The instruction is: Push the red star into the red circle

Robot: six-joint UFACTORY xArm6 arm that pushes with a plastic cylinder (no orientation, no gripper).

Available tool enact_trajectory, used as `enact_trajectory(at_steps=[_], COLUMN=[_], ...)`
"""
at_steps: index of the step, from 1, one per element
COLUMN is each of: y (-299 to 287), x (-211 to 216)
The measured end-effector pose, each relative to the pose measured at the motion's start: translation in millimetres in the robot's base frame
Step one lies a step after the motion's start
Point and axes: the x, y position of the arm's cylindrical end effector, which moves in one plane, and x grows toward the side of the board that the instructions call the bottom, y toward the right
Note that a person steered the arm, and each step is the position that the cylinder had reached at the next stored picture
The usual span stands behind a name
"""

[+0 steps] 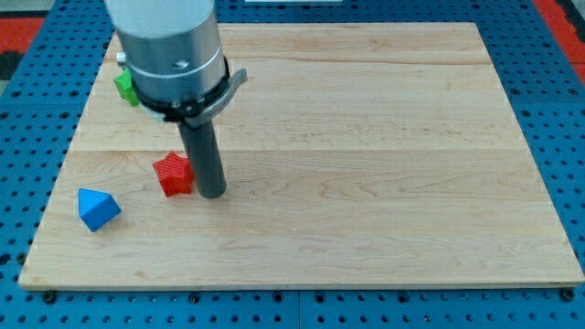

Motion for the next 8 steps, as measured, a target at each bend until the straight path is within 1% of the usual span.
enact_trajectory(at_steps=[1, 2, 3, 4, 5, 6, 7, 8], y=[-18, -50, -64, -48, 4, 10, 18, 36], x=[12, 5, -44, -85, -86, -163, -188, -109])
